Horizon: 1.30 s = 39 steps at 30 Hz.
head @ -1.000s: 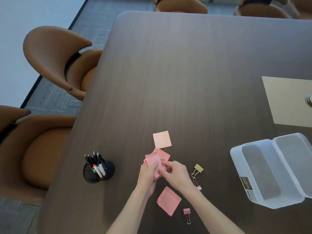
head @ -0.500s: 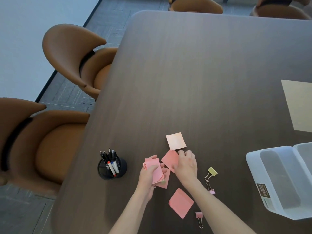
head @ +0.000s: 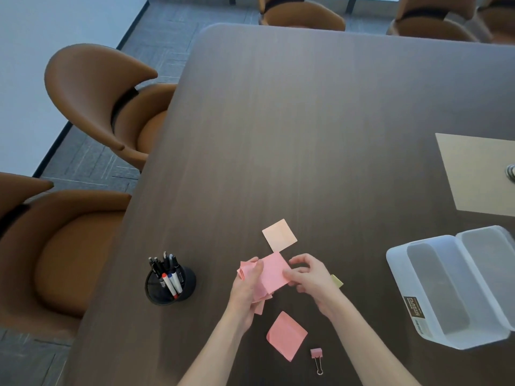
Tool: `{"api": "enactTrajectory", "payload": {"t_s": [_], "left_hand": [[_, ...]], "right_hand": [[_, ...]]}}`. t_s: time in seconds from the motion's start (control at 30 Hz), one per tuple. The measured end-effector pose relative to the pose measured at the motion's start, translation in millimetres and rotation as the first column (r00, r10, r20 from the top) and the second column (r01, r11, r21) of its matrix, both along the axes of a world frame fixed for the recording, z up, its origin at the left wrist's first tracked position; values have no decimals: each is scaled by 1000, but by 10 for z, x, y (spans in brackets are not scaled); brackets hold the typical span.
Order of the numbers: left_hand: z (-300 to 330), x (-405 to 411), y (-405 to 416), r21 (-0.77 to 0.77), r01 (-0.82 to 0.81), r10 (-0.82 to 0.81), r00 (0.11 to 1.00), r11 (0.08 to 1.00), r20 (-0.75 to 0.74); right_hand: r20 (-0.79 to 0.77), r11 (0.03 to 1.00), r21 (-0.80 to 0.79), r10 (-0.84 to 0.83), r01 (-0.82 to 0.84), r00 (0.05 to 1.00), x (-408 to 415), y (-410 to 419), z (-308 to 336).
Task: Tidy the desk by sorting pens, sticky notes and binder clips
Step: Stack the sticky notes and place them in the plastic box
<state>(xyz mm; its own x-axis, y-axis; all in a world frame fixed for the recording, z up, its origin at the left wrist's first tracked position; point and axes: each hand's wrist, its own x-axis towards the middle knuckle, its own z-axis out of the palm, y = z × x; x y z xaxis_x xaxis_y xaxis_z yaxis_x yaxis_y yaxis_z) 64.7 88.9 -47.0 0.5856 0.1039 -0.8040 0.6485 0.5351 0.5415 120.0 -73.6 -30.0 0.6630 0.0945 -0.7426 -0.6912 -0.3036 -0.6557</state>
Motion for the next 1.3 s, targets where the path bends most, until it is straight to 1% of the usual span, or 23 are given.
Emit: {"api": "enactTrajectory", "payload": {"t_s": [0.07,0.1,0.17,0.23,0.27,0.37,0.43,0.57,0.63,0.7,0.83,0.87,0.9,0.97,1.0,1.1,1.13,1.2,1.27,1.3], "left_hand": [[7,26,-53,-52,0,0,1000,999,11],[-1,43,-73,-68,-8,9,1000,998,14],[-28,62,-85,-79,-31,32,999,996,13],[-51,77,-60,-79,-55,55,998,995,6],[-68,81,-36,-83,-63,63,998,995,2],[-121,86,41,-80,-75,74,997,994,-17],[-143,78,80,-49,-55,54,998,997,-28],[-158,56,104,-20,-22,22,999,1000,-35],[-160,61,117,-12,-26,26,999,1000,-30],[-164,59,140,-20,-43,42,999,999,-23],[-207,68,175,-50,-60,60,998,997,-20],[-214,77,169,-47,-58,57,998,997,-22],[-219,86,161,-41,-54,53,998,998,-24],[-214,114,149,-23,-50,49,998,998,-28],[-199,127,139,-9,-49,48,998,999,-33],[-163,140,124,13,-37,37,999,999,-22],[-139,138,121,10,-25,25,1000,1000,-3],[-82,123,120,-8,-12,12,999,1000,32],[-29,107,127,-30,14,-12,998,999,63],[-7,97,130,-35,36,-33,996,999,80]], "right_hand": [[56,999,21,33,-35,998,-88,110,-9],[95,997,-8,72,-71,993,-126,175,-29],[167,975,-147,189,-166,968,-163,269,-83],[216,923,-299,315,-244,924,-114,289,-171],[238,902,-356,342,-246,909,-72,280,-234],[311,840,-516,365,-166,878,117,256,-438],[314,774,-611,429,-166,847,263,295,-551],[254,597,-784,559,-171,789,489,439,-703],[237,562,-811,568,-162,788,573,484,-758],[227,588,-788,554,-183,801,638,499,-792],[192,683,-711,419,-169,888,719,431,-803],[208,716,-681,391,-154,896,722,406,-782],[245,766,-628,361,-136,900,717,386,-739],[320,876,-472,275,-99,907,680,355,-607],[331,917,-392,222,-81,917,644,336,-512],[278,990,-136,66,-29,958,443,275,-247],[246,997,-70,53,-37,968,358,260,-195],[195,993,-45,120,-113,973,176,276,-160],[206,974,-114,216,-196,954,31,350,-157],[241,952,-185,284,-243,928,-30,402,-151]]}}
